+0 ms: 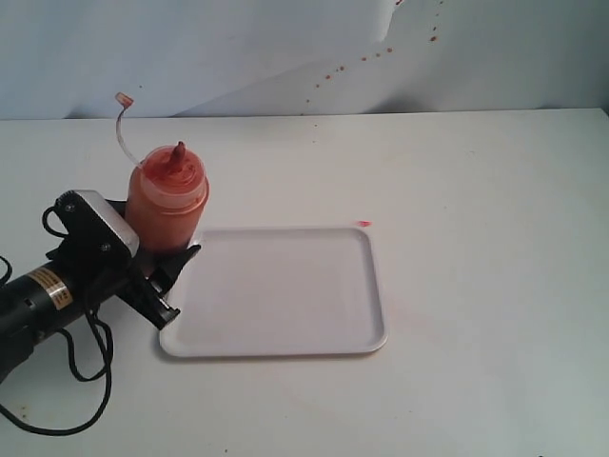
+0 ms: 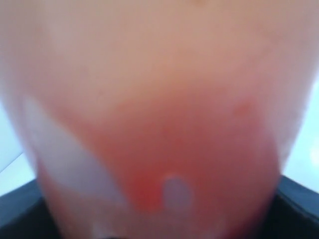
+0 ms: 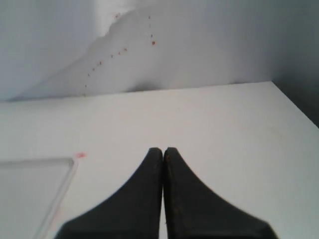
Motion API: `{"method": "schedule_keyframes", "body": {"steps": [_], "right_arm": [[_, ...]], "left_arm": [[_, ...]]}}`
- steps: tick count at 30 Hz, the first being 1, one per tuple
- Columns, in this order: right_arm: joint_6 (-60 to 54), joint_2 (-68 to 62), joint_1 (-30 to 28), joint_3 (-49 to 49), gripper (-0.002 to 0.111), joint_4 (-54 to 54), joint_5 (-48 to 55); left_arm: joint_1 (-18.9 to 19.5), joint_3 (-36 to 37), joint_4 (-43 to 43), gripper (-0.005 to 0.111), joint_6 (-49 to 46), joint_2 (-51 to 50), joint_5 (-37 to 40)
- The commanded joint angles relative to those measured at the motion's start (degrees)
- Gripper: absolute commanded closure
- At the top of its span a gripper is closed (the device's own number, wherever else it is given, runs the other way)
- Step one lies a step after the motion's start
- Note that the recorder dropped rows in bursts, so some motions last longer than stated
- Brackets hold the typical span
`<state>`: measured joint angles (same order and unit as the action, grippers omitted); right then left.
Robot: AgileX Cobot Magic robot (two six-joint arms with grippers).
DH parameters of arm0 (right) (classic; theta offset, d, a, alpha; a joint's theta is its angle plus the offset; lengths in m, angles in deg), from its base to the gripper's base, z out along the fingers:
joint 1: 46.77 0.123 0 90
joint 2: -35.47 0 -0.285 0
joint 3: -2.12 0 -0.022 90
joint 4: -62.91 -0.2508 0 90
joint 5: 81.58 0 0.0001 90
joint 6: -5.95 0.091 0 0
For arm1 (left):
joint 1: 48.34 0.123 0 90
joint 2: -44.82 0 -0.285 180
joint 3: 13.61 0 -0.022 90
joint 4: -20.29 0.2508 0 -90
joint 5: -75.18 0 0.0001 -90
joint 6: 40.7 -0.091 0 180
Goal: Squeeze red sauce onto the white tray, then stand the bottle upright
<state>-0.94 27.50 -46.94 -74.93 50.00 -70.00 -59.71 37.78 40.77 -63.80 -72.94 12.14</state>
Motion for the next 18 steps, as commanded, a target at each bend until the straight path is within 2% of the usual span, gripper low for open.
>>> {"method": "schedule_keyframes", "body": {"steps": [1, 3, 5, 10, 16, 18], "right_arm": [[1.31, 0.18, -0.38, -0.17, 0.108, -18.58, -9.64], [1.31, 0.18, -0.38, -0.17, 0.108, -28.12, -12.44], [1.31, 0.18, -0.38, -0.17, 0.108, -31.35, -12.57], [0.88, 0.18, -0.38, -0.17, 0.108, -31.23, -10.08], [-2.74, 0.18, -0.38, -0.17, 0.108, -29.48, -9.03], [-2.74, 0.18, -0.38, -0.17, 0.108, -29.48, -5.28]], "left_arm": [[-0.27, -0.52, 1.25, 0.107, 0.11, 0.37, -2.48], [-0.27, -0.52, 1.31, 0.107, -0.16, 0.37, -2.48], [-0.27, -0.52, 1.31, 0.107, -2.87, 0.37, -2.88], [-0.27, -0.52, 0.92, 0.107, -12.75, 0.37, -6.92], [-0.27, -2.54, -2.42, 0.107, -21.26, 0.37, -6.92], [-0.27, -4.14, -2.41, 0.107, -23.80, 0.37, -6.92]]}}
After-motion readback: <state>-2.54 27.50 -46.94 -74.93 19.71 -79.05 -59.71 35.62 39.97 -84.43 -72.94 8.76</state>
